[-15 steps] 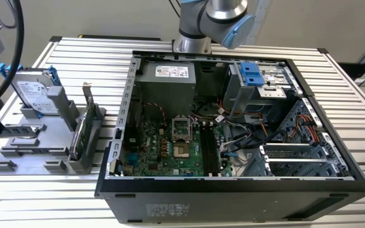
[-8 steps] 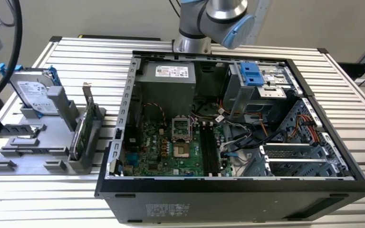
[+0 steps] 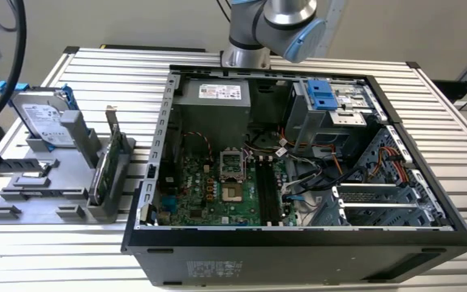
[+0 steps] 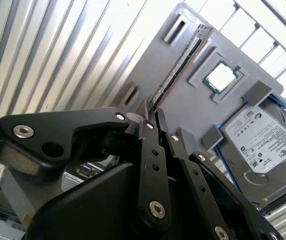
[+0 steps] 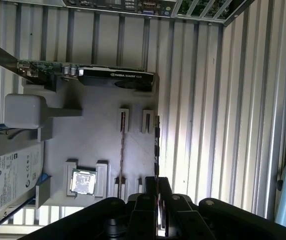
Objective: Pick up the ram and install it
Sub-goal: 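Pick up the ram and move it above insertion slot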
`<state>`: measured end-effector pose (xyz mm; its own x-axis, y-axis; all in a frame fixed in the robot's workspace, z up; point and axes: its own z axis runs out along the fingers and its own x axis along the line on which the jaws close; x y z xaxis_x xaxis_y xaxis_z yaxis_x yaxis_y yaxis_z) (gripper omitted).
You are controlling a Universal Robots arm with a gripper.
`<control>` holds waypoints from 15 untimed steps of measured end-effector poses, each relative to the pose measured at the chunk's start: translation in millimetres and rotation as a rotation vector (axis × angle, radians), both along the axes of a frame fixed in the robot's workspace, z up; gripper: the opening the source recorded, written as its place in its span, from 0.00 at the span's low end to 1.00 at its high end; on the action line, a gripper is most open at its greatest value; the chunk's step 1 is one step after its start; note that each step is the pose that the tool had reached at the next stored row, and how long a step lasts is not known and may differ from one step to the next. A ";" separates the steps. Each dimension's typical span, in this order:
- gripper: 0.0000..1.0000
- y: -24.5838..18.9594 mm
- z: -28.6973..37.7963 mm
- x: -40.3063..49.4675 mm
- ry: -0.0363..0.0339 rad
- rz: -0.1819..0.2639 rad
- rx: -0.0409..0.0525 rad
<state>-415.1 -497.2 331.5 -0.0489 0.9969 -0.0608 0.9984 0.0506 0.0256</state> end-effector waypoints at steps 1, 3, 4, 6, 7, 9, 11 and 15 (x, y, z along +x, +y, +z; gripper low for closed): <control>0.00 0.0 0.5 0.0 0.0000 0.000 0.0000; 0.00 0.0 1.3 0.0 0.0001 0.000 -0.0001; 0.00 0.0 1.7 0.0 0.0000 0.000 0.0000; 0.00 0.0 2.5 0.0 0.0000 0.000 0.0000; 0.00 0.0 2.9 0.0 -0.0001 0.000 0.0001; 0.00 0.0 3.7 0.0 0.0000 0.000 0.0000; 0.00 0.0 4.5 0.0 0.0000 0.000 0.0000; 0.00 0.0 6.2 0.0 0.0000 0.000 0.0001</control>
